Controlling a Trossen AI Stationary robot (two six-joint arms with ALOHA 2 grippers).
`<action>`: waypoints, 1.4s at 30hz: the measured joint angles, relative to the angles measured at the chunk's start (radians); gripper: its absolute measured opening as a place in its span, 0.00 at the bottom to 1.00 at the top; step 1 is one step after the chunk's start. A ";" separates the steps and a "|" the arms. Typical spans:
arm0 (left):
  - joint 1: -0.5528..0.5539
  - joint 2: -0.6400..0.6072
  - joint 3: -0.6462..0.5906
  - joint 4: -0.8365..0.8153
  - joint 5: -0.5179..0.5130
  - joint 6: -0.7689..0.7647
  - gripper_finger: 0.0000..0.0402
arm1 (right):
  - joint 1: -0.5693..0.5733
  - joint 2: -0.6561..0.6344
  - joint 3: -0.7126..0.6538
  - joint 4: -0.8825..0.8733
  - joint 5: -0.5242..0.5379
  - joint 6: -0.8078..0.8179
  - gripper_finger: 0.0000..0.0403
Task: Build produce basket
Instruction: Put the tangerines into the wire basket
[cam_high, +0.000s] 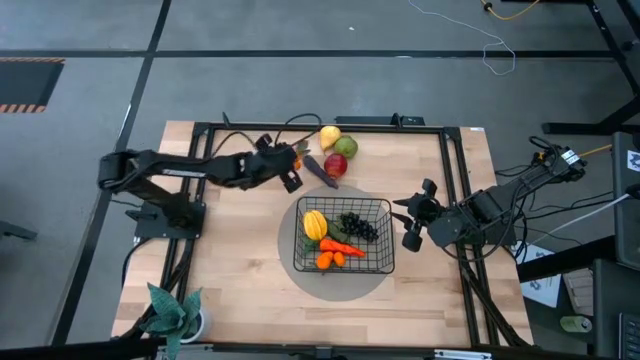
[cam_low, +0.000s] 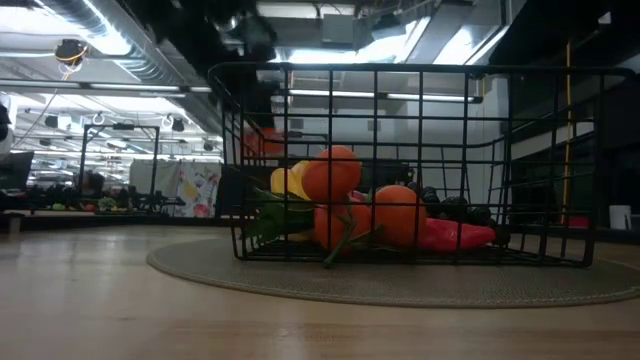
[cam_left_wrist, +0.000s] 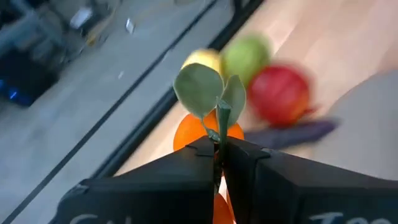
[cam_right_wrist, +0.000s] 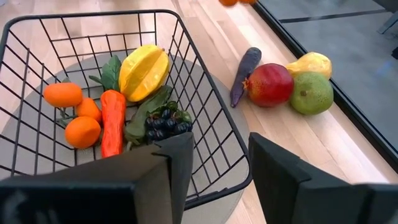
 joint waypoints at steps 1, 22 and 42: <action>-0.018 -0.029 0.000 0.012 0.006 0.000 0.00 | 0.000 0.000 -0.006 0.006 0.000 -0.001 0.36; -0.257 -0.104 0.000 0.404 0.733 0.079 0.09 | 0.000 0.000 -0.040 0.027 0.007 -0.003 0.36; -0.253 -0.103 0.000 0.407 0.646 0.074 0.27 | 0.000 0.000 -0.040 0.027 0.007 -0.003 0.36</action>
